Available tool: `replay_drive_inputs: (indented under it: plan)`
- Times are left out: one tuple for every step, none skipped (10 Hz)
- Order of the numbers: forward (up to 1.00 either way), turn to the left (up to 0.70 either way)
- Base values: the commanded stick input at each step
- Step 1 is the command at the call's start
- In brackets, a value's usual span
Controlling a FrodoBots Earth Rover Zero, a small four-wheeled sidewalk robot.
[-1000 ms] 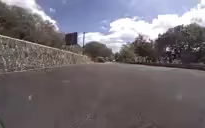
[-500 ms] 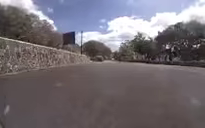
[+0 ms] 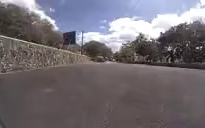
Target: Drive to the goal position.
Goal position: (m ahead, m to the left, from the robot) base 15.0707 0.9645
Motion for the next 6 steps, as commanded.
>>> replay_drive_inputs:
  plan:
    - [0.85, 0.18]
    - [0.85, 0.25]
    - [0.85, 0.35]
    - [0.85, 0.35]
    - [0.85, 0.01]
    - [0.85, 0.01]
